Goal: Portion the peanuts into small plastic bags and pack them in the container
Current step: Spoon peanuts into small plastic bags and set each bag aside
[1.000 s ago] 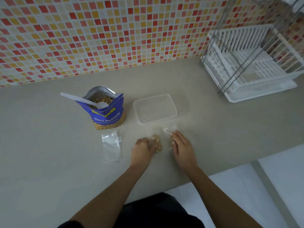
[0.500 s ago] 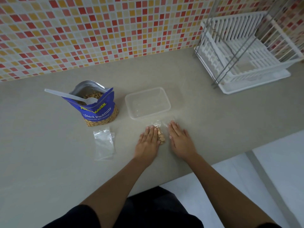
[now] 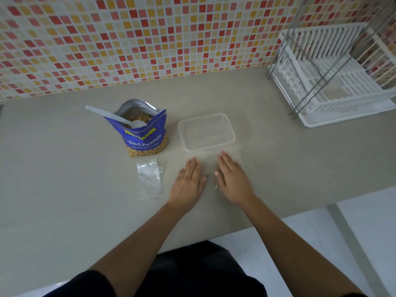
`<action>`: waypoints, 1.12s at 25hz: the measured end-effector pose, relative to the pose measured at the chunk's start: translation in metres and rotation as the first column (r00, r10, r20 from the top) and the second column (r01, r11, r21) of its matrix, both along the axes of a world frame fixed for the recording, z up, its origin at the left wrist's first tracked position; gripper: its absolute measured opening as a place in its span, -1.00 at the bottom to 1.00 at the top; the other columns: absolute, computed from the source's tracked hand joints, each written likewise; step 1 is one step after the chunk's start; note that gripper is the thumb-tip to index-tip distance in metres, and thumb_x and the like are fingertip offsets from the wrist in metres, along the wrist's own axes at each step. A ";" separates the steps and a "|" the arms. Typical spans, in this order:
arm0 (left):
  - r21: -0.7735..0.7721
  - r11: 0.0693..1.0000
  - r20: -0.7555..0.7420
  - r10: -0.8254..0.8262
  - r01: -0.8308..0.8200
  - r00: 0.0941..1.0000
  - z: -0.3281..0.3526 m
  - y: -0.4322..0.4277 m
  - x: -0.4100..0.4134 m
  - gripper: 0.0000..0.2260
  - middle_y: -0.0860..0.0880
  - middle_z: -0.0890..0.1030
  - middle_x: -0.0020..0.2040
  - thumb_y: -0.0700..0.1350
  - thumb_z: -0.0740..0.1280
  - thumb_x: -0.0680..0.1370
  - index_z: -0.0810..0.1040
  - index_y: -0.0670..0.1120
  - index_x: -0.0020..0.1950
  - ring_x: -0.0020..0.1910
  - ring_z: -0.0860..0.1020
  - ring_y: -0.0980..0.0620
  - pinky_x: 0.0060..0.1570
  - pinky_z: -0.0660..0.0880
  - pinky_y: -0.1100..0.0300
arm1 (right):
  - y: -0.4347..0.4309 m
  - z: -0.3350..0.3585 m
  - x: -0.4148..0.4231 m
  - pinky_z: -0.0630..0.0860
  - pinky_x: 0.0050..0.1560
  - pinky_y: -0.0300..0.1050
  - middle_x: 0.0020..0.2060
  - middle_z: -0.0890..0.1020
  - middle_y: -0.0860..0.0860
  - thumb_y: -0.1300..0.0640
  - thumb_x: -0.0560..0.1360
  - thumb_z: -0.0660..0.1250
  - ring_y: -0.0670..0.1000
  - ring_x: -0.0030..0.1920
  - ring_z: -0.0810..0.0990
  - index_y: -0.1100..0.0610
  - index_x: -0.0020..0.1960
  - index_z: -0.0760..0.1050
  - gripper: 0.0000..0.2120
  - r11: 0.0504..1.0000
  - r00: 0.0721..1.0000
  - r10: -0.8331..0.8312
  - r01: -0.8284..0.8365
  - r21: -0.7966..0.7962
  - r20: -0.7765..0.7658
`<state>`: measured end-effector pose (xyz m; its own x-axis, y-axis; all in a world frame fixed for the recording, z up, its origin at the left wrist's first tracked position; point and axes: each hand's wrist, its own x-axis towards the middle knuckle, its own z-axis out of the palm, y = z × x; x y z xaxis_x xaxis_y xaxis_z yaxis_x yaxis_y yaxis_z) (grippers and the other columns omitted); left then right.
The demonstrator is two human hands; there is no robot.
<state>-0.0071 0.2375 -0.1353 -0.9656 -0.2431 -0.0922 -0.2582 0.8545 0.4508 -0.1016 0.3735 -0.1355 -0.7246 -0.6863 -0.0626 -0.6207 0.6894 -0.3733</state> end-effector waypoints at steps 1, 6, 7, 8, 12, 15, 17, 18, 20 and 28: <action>0.011 1.000 -0.006 0.022 -0.022 1.000 0.002 -0.012 0.011 -0.42 -0.25 0.29 0.45 0.07 -0.08 0.53 0.28 -0.27 0.41 0.44 0.26 -0.22 0.37 0.26 -0.05 | -0.013 -0.001 0.008 0.07 0.44 -0.04 0.48 0.19 0.11 -0.06 0.54 -0.13 0.08 0.48 0.17 0.23 0.45 0.17 -0.42 1.000 1.000 0.025 -0.025 -0.011 -0.001; -0.029 0.991 0.058 0.128 -0.127 0.990 -0.002 -0.076 0.062 -0.52 -0.32 0.45 0.31 -0.07 0.01 0.54 0.42 -0.33 0.30 0.29 0.43 -0.33 0.17 0.43 -0.19 | -0.074 -0.020 0.062 0.43 0.26 0.19 0.38 0.37 0.23 0.02 0.49 -0.02 0.20 0.36 0.38 0.31 0.37 0.30 -0.45 0.975 0.972 0.224 -0.224 -0.011 0.069; -0.046 0.988 0.077 0.151 -0.148 0.986 -0.003 -0.086 0.067 -0.52 -0.33 0.46 0.31 -0.07 0.00 0.53 0.41 -0.34 0.30 0.28 0.43 -0.34 0.15 0.45 -0.19 | -0.083 -0.022 0.070 0.35 0.33 0.16 0.41 0.32 0.22 -0.02 0.48 -0.05 0.19 0.40 0.32 0.31 0.40 0.25 -0.40 0.971 0.966 0.236 -0.238 0.007 0.102; -0.061 0.984 0.090 0.172 -0.167 0.981 -0.003 -0.095 0.071 -0.50 -0.33 0.45 0.31 -0.07 -0.01 0.52 0.40 -0.35 0.30 0.28 0.43 -0.35 0.14 0.46 -0.19 | -0.090 -0.024 0.074 0.23 0.39 0.12 0.45 0.24 0.19 -0.08 0.47 -0.10 0.17 0.45 0.23 0.29 0.43 0.19 -0.35 0.968 0.963 0.242 -0.248 0.036 0.122; -0.085 0.987 0.192 0.150 -0.136 0.970 -0.006 -0.112 0.071 -0.37 -0.23 0.21 0.49 0.11 -0.11 0.50 0.18 -0.24 0.46 0.47 0.19 -0.23 0.35 0.27 -0.07 | -0.093 -0.035 0.083 0.34 0.33 -0.01 0.35 0.44 0.11 -0.16 0.48 -0.01 0.06 0.36 0.40 0.22 0.35 0.37 -0.38 0.967 0.980 0.194 -0.197 0.160 0.035; -0.128 0.985 0.223 0.145 -0.118 0.964 -0.009 -0.114 0.070 -0.50 -0.08 0.16 0.53 0.03 0.06 0.60 0.11 -0.13 0.50 0.52 0.08 -0.12 0.44 0.12 -0.09 | -0.093 -0.037 0.088 0.14 0.39 -0.05 0.38 0.40 0.10 -0.16 0.50 -0.01 0.05 0.39 0.36 0.21 0.38 0.33 -0.39 0.973 0.985 0.169 -0.162 0.164 -0.028; -0.185 0.977 0.114 0.126 -0.103 0.985 -0.005 -0.112 0.074 -0.61 -0.12 0.50 0.32 -0.06 0.16 0.54 0.41 -0.16 0.34 0.39 0.36 -0.18 0.28 0.36 -0.23 | -0.094 -0.041 0.088 0.03 0.38 -0.07 0.40 0.36 0.11 -0.16 0.50 0.00 0.06 0.41 0.32 0.22 0.40 0.29 -0.38 0.977 0.985 0.162 -0.152 0.150 -0.057; -0.210 0.972 0.059 0.117 -0.102 0.991 -0.006 -0.111 0.076 -0.64 -0.12 0.63 0.15 -0.07 0.16 0.48 0.52 -0.15 0.21 0.26 0.50 -0.19 0.15 0.46 -0.24 | -0.094 -0.042 0.088 0.02 0.39 -0.06 0.41 0.36 0.11 -0.15 0.50 0.00 0.07 0.42 0.31 0.22 0.40 0.29 -0.38 0.978 0.983 0.165 -0.152 0.143 -0.084; -0.195 0.972 -0.042 0.123 -0.128 0.992 -0.008 -0.113 0.080 -0.68 -0.12 0.67 -0.05 -0.07 0.15 0.42 0.58 -0.13 0.05 0.05 0.62 -0.18 0.08 0.50 -0.13 | -0.094 -0.045 0.088 0.08 0.44 -0.03 0.41 0.34 0.10 -0.15 0.50 -0.01 0.07 0.42 0.30 0.22 0.41 0.28 -0.38 0.978 0.981 0.167 -0.153 0.139 -0.094; 0.338 0.821 -0.195 0.539 -0.460 0.819 0.031 -0.106 0.086 -0.86 -0.03 0.64 -0.08 -0.21 0.36 0.48 0.60 -0.17 0.02 -0.12 0.56 0.06 -0.07 0.37 0.49 | -0.100 -0.016 0.087 0.05 0.48 -0.10 0.44 0.31 0.04 -0.27 0.46 -0.06 -0.03 0.47 0.18 0.11 0.43 0.24 -0.32 0.943 0.884 0.008 0.148 -0.297 0.467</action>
<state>0.0784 0.1313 -0.1048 -0.7106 -0.7033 0.0214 -0.4503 0.4780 0.7541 -0.0144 0.2736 -0.1518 -0.7150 -0.6738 -0.1866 -0.2813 0.5216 -0.8055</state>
